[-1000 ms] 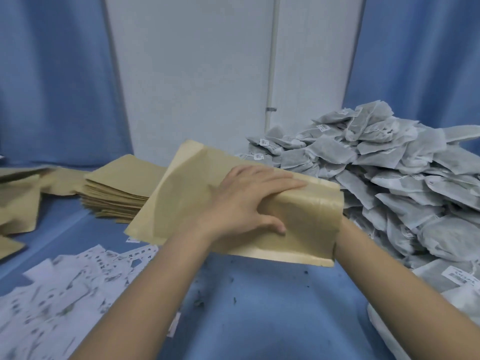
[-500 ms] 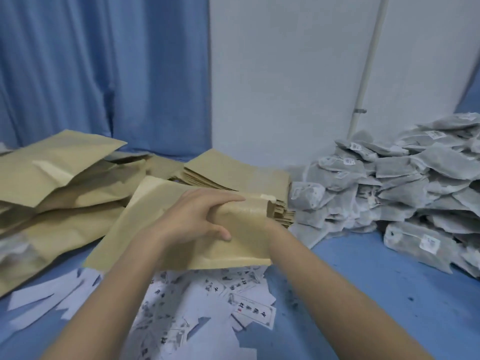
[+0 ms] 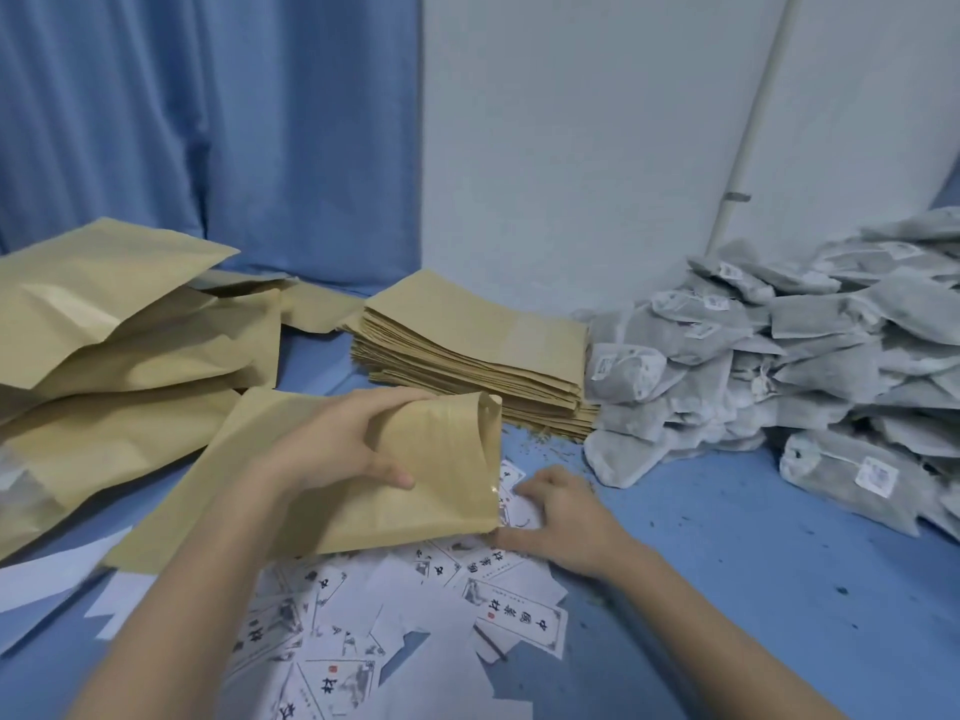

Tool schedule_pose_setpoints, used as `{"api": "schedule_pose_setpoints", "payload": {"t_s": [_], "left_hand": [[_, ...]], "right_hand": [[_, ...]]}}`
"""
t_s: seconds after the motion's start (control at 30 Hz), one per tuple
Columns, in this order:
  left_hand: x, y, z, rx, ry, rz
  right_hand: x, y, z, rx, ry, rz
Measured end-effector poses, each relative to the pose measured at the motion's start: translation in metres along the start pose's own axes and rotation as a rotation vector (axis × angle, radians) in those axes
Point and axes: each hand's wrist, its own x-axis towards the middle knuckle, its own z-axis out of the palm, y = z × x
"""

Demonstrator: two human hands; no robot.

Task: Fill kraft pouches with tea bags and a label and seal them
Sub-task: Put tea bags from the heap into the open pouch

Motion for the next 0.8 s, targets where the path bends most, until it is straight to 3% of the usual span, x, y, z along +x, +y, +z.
{"api": "schedule_pose_setpoints", "payload": {"t_s": [0.1,0.3,0.4,0.53,0.8], "left_hand": [[0.0,0.001,-0.001,-0.006,-0.005,-0.011],[-0.002,0.002,-0.001,-0.018,0.005,-0.032],[-0.003,0.002,0.0,-0.036,0.018,-0.036],[-0.003,0.004,0.0,-0.05,0.026,-0.048],[-0.004,0.005,-0.001,-0.044,0.037,-0.024]], "right_hand": [[0.009,-0.006,0.0,-0.015,0.04,0.01],[0.014,0.002,-0.011,0.181,0.004,0.067],[0.011,0.009,-0.014,0.053,0.018,-0.063],[0.003,0.01,-0.009,-0.079,-0.119,-0.174],[-0.001,0.013,-0.03,0.181,0.029,-0.107]]}}
